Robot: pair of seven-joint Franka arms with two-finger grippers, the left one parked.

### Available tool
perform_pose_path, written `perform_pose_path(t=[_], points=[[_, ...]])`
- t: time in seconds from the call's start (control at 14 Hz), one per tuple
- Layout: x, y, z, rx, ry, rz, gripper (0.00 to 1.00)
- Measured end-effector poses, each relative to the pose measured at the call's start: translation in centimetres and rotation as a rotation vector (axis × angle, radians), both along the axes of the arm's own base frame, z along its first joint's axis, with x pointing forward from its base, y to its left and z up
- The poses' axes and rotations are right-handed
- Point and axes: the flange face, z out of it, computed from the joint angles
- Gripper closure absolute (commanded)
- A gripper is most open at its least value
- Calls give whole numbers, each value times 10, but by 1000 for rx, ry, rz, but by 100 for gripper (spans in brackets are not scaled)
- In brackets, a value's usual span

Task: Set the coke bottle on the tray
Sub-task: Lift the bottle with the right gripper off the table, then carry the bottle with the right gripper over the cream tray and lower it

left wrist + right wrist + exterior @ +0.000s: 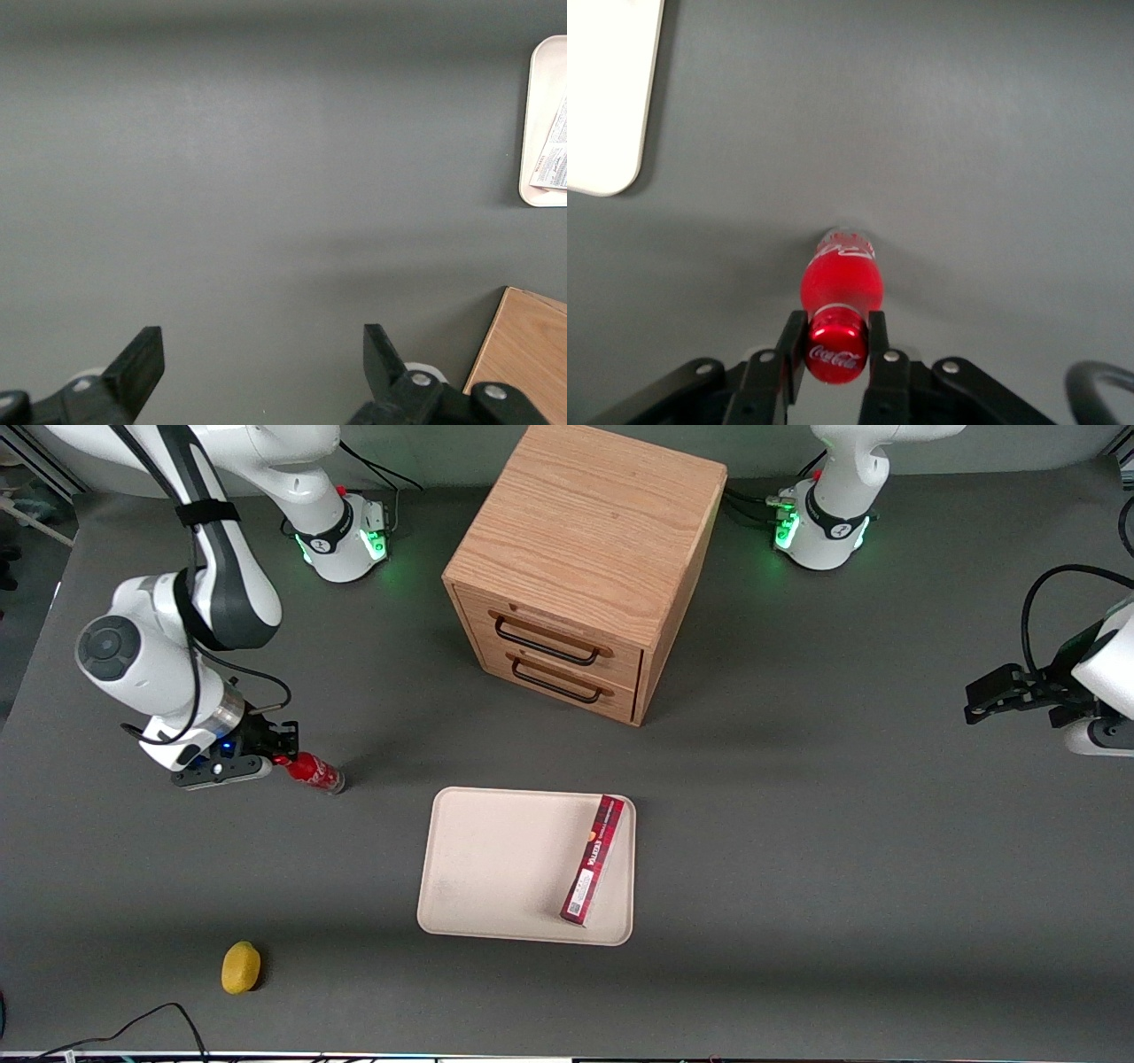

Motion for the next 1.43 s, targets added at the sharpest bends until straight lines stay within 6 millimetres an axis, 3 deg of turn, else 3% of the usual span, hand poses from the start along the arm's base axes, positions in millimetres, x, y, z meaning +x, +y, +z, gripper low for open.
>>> perform_pose_path(t=[0.14, 0.36, 0.5, 0.57, 0.71, 0.93, 1.14, 1.29, 1.43], points=[[14, 1, 63, -6, 46, -3, 100], [22, 1, 174, -12, 103, -9, 100], [26, 1, 225, -15, 169, -12, 100], [37, 8, 243, -15, 189, -1, 100], [62, 32, 241, -17, 187, 25, 100], [95, 90, 199, -29, 166, 20, 100], [115, 156, 159, -27, 93, 5, 100], [128, 178, 134, -18, 56, -5, 100], [145, 185, 109, -3, 7, -52, 100]])
